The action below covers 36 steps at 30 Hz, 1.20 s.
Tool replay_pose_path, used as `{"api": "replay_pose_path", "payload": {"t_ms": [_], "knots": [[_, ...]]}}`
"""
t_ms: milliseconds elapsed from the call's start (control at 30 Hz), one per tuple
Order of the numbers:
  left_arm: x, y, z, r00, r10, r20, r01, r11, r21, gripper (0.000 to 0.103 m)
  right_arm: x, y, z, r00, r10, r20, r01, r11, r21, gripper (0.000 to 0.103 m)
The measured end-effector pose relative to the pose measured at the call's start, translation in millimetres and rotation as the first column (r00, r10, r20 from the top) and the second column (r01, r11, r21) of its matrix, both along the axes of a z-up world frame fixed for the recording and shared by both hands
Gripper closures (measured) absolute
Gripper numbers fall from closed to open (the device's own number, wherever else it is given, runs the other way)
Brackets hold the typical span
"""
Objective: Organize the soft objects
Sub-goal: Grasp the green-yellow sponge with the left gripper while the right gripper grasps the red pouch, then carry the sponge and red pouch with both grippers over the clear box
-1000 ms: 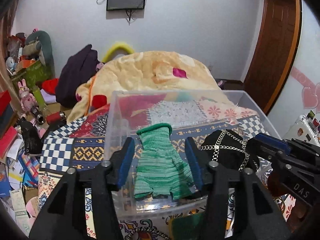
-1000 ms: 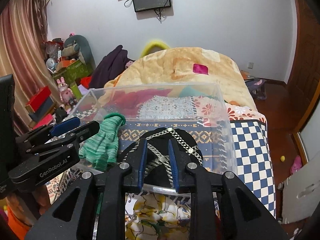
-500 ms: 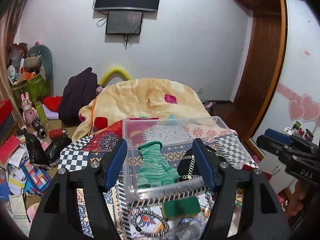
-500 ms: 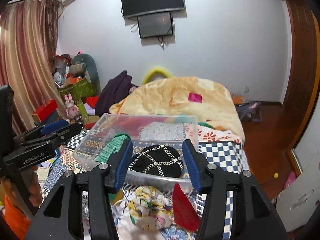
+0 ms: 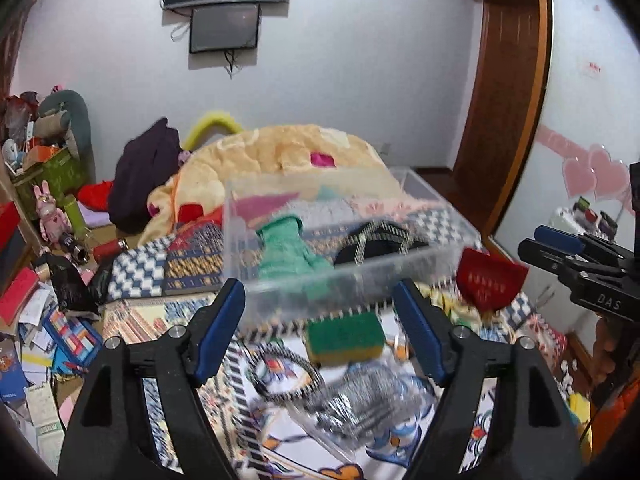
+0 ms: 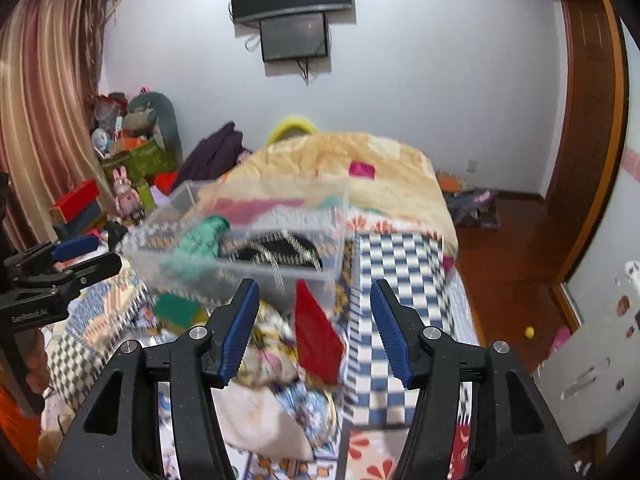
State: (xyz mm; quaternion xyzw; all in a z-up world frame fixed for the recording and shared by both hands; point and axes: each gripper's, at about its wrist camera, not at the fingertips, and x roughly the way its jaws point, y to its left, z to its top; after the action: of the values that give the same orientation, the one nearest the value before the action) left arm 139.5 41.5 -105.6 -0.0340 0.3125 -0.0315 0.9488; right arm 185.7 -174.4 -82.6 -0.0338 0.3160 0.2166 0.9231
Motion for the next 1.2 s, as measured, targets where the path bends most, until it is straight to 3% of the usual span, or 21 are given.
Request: {"api": "replay_pose_path", "payload": {"t_ms": [400,600,833,1200], "knots": [[22.9,-16.5,-58.9,0.986,-0.029,-0.162,0.023,0.999,-0.038,0.026,10.7,-5.7,-58.5,0.988,-0.026,-0.153,0.024,1.0,-0.01,0.05],[33.2,-24.6,-70.9,0.983,-0.036,-0.178,0.03,0.999,-0.037,0.026,9.7,-3.1,-70.5,0.985,-0.002,-0.173,0.004,1.0,0.011,0.078],[37.9,-23.5,-74.3,0.982,-0.043,-0.185,0.035,0.998,-0.043,0.04,2.2,-2.7,-62.7,0.99,0.001,-0.143,0.002,1.0,0.017,0.084],[18.1,-9.9,-40.6,0.995,-0.029,-0.094,0.022,0.997,-0.072,0.041,-8.7,-10.4,-27.9,0.998,0.0,-0.058,0.003,0.998,0.058,0.085]]}}
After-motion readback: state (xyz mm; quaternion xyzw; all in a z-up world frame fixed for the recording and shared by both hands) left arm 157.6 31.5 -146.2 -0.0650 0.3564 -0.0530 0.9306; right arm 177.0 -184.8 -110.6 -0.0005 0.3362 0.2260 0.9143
